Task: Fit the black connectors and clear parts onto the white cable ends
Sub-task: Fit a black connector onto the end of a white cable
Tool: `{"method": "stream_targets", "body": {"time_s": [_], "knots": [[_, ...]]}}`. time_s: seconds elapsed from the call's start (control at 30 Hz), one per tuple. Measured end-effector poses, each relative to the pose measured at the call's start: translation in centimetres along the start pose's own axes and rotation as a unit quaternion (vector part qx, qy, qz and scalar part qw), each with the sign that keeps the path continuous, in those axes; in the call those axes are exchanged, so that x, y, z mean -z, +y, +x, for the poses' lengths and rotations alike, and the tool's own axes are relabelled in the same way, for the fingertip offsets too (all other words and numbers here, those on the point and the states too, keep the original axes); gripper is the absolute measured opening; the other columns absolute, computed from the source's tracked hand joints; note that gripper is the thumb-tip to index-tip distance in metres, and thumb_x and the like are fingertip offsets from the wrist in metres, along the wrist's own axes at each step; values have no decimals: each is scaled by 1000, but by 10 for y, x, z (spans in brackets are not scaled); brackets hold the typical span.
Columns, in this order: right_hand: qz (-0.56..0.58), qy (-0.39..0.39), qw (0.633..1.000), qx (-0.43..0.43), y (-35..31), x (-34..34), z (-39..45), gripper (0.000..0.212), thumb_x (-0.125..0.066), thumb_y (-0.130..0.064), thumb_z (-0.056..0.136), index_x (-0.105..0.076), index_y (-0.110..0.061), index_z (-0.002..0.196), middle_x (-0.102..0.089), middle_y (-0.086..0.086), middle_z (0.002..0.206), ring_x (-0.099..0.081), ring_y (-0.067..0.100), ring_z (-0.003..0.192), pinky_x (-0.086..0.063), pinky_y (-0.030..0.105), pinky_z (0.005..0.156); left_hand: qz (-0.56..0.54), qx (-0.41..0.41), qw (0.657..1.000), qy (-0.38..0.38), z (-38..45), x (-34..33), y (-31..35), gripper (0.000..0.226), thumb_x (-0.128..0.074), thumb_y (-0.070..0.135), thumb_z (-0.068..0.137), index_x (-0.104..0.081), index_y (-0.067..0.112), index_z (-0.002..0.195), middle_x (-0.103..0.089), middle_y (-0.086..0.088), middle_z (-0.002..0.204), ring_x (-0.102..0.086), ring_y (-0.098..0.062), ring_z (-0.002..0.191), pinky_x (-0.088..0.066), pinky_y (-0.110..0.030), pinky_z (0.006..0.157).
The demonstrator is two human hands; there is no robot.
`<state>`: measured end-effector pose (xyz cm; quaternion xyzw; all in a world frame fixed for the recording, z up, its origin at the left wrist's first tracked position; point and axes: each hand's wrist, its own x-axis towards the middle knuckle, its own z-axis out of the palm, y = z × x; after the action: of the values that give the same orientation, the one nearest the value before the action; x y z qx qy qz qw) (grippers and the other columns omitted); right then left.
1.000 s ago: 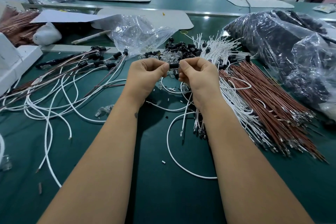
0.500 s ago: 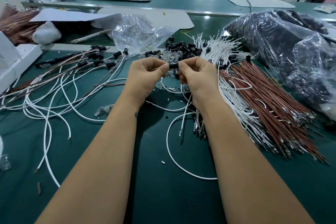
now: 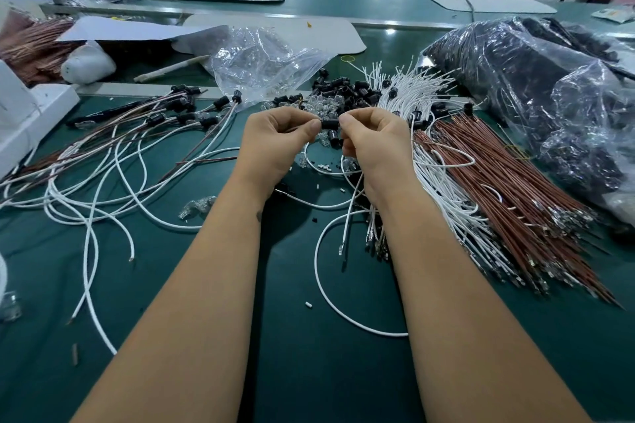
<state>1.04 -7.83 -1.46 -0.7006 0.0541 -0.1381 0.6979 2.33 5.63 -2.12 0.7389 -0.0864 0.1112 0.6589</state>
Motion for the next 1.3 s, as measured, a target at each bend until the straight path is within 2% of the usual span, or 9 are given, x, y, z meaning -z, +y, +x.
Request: {"method": "stream_targets", "body": {"time_s": [0.3, 0.43, 0.57, 0.77, 0.83, 0.9, 1.0, 1.1, 1.3], "knots": [[67, -49, 997, 4, 3, -3, -2, 17, -63, -4, 91, -62, -11, 75, -60, 0, 61, -55, 9, 55, -49, 20, 54, -10, 16, 1000, -8, 2, 2, 0, 6, -70, 11, 86, -70, 13, 81, -63, -1, 65, -57, -6, 61, -49, -17, 69], [89, -71, 993, 15, 3, -2, -1, 17, -64, -6, 91, -63, -13, 76, -62, -1, 61, -56, 10, 57, -49, 21, 55, -19, 21, 999, -18, 1, 3, 1, 9, -69, 11, 86, -69, 15, 78, -63, 6, 60, -56, -6, 60, -48, -16, 68], [107, -54, 992, 26, 3, -4, 0, 16, -63, -7, 92, -63, -11, 77, -62, 0, 61, -56, 9, 54, -49, 21, 53, -21, 21, 1000, -8, 0, 0, 2, 11, -68, 13, 88, -68, 16, 78, -63, 2, 62, -55, -7, 61, -47, -17, 68], [195, -58, 979, -32, -3, -4, 1, 32, -38, -19, 104, -65, -6, 92, -66, 6, 68, -61, 15, 60, -54, 26, 57, -14, 23, 999, 26, -2, -7, 2, 16, -66, 18, 90, -67, 14, 75, -60, 13, 50, -53, 4, 51, -41, -6, 58], [178, -63, 982, -21, -4, -5, -1, 22, -43, -12, 102, -64, -7, 96, -66, 3, 68, -62, 13, 61, -55, 25, 60, -4, 19, 1000, 23, -1, -7, 1, 21, -64, 20, 92, -66, 15, 72, -59, 14, 49, -51, 5, 49, -40, -5, 56], [104, -42, 993, 23, -4, -7, -4, 10, -55, -6, 96, -63, -10, 93, -68, 2, 70, -64, 10, 62, -55, 23, 62, 2, 12, 1000, 17, -1, -7, 0, 21, -64, 21, 92, -67, 17, 71, -58, 14, 49, -48, 4, 49, -38, -7, 55], [37, 1, 996, 81, -4, -10, -7, 16, -61, -1, 91, -59, -14, 83, -66, 5, 74, -64, 7, 62, -56, 22, 64, -13, 3, 1000, 5, -1, -7, -1, 16, -67, 22, 89, -69, 19, 74, -60, 12, 52, -49, -2, 53, -41, -11, 58], [13, 1, 995, 100, -5, -8, -8, 22, -60, 0, 91, -56, -16, 77, -62, 7, 72, -60, 10, 61, -53, 22, 63, -22, 1, 1000, 2, 0, -7, -2, 14, -68, 20, 88, -69, 18, 74, -60, 11, 53, -51, -4, 54, -42, -17, 61], [16, 8, 994, 107, -8, -8, -7, 20, -58, -1, 92, -56, -16, 80, -61, 9, 76, -60, 17, 67, -55, 37, 68, 10, -46, 999, 19, 0, -10, 8, 11, -67, 14, 88, -71, 13, 78, -60, 7, 56, -52, -1, 54, -43, -13, 58]]}}
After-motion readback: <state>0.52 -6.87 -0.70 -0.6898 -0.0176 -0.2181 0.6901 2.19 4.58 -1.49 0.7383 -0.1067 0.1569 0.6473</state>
